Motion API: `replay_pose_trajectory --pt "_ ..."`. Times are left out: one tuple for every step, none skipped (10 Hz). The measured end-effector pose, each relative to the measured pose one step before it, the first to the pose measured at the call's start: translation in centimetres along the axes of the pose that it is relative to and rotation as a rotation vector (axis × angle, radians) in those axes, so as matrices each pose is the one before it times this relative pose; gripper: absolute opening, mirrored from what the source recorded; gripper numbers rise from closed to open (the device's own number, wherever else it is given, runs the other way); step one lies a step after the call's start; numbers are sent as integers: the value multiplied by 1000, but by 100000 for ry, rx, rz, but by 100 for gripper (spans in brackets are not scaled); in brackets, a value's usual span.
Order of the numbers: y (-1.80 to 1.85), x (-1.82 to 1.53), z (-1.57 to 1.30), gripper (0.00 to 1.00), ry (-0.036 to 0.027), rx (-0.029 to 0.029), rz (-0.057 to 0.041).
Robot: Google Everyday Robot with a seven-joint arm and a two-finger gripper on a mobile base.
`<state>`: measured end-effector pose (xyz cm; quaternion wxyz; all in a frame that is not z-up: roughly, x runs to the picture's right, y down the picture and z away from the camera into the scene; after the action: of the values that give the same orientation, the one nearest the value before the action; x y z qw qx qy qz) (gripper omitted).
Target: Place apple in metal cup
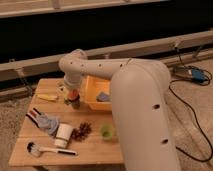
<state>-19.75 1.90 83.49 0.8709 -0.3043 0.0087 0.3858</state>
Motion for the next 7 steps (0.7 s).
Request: replay_pose_trajectory --pt "-3 -89 265 30 -64 501 -85" --pt "-104 -18 213 39 -110 684 103" --pt "-123 -42 188 52 -304 782 280" --pt "-163 27 151 60 -16 657 188" --pt "-231 -6 95 70 -164 892 366" --pt "-357 16 27 78 -253 956 565" --pt "-274 30 -25 80 -288 631 526"
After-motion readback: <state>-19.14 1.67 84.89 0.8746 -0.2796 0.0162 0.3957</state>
